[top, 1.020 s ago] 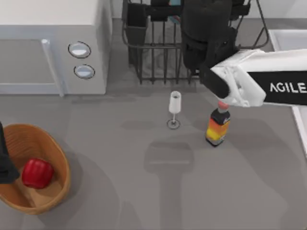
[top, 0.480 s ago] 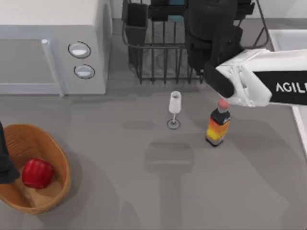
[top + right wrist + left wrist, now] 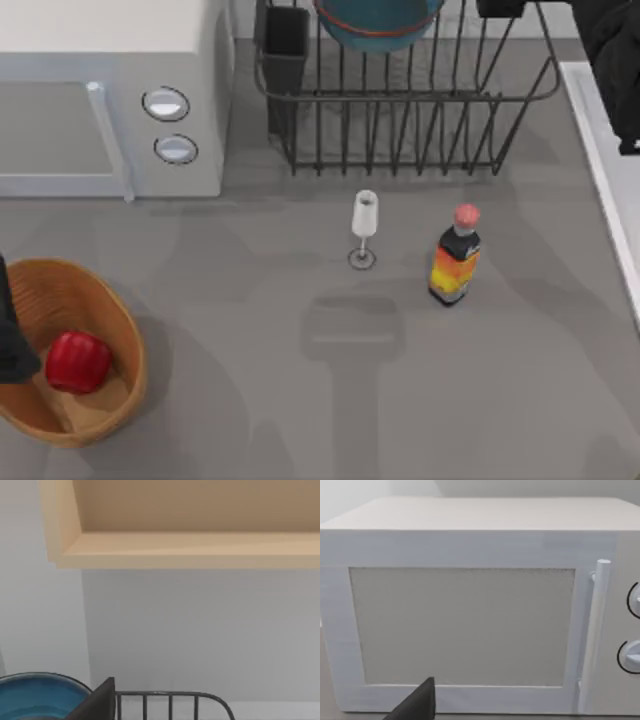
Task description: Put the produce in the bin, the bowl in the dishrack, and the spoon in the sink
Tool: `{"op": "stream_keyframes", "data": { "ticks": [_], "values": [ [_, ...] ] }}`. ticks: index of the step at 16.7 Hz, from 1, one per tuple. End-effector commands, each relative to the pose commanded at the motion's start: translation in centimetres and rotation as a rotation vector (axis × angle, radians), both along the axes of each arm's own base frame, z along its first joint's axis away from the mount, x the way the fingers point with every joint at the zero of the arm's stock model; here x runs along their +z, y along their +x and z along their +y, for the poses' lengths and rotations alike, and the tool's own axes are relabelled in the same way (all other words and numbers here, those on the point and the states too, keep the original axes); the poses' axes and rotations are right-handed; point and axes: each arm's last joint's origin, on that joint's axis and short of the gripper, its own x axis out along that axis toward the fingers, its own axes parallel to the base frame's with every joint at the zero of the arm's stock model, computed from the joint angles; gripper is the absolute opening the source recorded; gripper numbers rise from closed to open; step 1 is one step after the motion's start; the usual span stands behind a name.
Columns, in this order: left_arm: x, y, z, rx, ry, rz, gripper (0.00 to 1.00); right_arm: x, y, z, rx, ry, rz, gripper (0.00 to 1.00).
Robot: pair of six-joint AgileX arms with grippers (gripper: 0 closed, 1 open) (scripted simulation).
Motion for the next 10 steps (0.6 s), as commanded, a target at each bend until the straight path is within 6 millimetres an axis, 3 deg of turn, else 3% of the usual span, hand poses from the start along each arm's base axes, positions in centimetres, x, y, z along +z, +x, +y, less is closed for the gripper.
{"op": "stream_keyframes", "data": {
  "ticks": [3, 5, 8, 10],
  "values": [
    [0.0, 0.0, 0.0, 0.000, 0.000, 0.000, 1.00, 2.1, -6.6, -5.8, 0.001, 0.019, -0.052, 1.00],
    [0.0, 0.0, 0.0, 0.000, 0.000, 0.000, 1.00, 1.7, -11.4, -9.0, 0.001, 0.027, -0.093, 1.00],
    [0.0, 0.0, 0.0, 0.000, 0.000, 0.000, 1.00, -1.8, -16.9, -12.0, 0.001, 0.022, -0.117, 1.00],
    [0.0, 0.0, 0.0, 0.000, 0.000, 0.000, 1.00, -5.2, -19.0, -13.1, 0.002, 0.012, -0.099, 1.00]
  ]
}}
